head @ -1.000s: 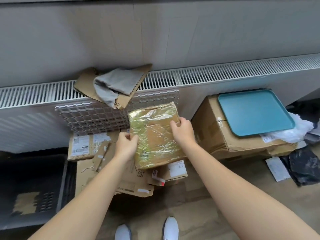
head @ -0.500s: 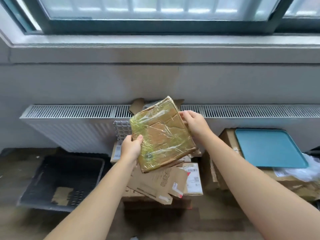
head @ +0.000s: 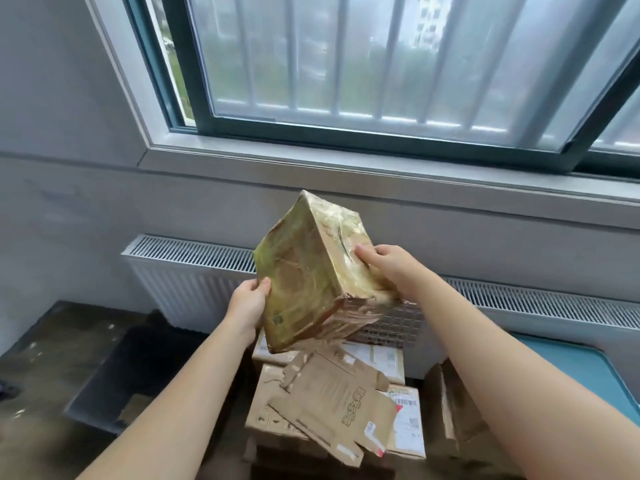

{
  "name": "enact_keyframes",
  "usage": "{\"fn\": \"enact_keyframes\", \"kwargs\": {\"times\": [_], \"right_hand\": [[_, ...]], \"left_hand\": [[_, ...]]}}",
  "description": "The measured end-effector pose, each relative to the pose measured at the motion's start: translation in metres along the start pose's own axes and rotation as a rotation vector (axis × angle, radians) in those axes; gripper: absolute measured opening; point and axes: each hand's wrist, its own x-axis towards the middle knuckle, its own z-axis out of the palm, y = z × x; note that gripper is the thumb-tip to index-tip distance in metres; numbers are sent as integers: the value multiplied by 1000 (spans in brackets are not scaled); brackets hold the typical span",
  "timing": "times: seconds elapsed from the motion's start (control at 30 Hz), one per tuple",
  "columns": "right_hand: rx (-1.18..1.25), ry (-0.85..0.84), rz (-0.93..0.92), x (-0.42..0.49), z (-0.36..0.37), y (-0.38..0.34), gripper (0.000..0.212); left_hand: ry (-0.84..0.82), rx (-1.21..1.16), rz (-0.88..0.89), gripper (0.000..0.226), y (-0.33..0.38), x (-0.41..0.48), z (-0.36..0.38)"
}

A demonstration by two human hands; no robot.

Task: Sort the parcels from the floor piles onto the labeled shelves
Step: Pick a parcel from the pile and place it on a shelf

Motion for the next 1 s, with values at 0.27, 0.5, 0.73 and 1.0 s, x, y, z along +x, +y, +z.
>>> {"fn": "enact_keyframes", "kwargs": {"times": [0.27,0.5,0.73,1.0], "right_hand": [[-165,148,-235,-3,66,-74,36],[-174,18,-348,-8,96,-121,40],[-476,269,-220,-5,103,-117,69],[-153,107,-121,-10,100,-120,48]], "left_hand": [[77,-36,124,63,63,-7,-23],[18,-245,38,31,75,-8,-68],[-146,-526,-57,38,69,-1,-112],[-127,-370,176,38,78,7,-129]]}}
